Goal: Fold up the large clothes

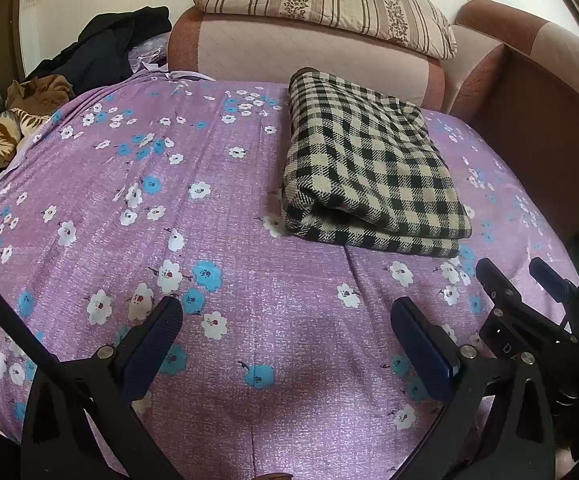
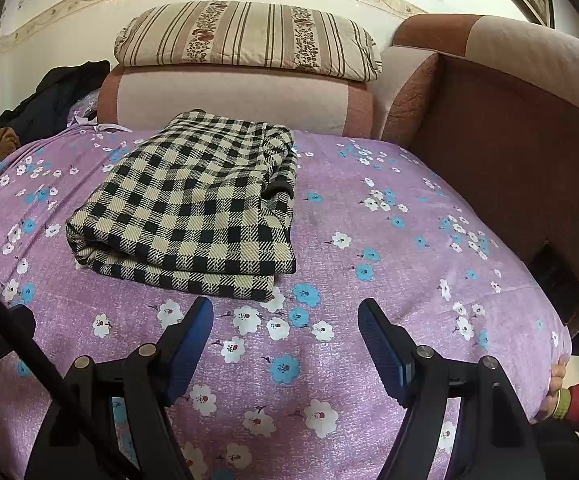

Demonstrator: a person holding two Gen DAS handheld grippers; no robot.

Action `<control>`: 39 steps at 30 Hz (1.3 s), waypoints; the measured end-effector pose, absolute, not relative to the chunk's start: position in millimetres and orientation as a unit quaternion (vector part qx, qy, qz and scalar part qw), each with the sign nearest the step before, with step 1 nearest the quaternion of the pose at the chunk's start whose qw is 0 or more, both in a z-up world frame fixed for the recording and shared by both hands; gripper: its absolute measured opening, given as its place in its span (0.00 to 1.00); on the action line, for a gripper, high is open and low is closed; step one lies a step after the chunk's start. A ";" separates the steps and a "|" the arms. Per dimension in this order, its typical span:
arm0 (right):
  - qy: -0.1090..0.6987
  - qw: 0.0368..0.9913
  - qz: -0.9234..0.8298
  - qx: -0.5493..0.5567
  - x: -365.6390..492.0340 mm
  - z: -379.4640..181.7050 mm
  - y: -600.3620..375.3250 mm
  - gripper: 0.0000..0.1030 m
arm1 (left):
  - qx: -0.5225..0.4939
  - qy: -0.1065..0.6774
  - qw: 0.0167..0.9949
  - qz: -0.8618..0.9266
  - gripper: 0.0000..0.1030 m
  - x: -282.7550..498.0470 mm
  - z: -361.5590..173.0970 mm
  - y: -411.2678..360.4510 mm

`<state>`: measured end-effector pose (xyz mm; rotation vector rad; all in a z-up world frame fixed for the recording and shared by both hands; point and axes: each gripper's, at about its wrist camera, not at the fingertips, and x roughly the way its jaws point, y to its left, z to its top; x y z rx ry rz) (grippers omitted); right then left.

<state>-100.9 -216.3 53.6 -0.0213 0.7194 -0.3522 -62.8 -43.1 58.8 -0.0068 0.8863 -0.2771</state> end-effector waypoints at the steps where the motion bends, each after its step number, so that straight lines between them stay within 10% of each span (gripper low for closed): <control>1: 0.350 0.921 -0.171 -0.010 -100.9 53.6 -216.3 0.77 | -0.003 0.427 0.894 -0.133 1.00 -62.8 58.9 -42.4; 39: 0.359 0.918 -0.167 -0.004 -98.0 50.6 -215.8 0.78 | 0.011 0.424 0.898 -0.115 1.00 -59.7 56.2 -40.0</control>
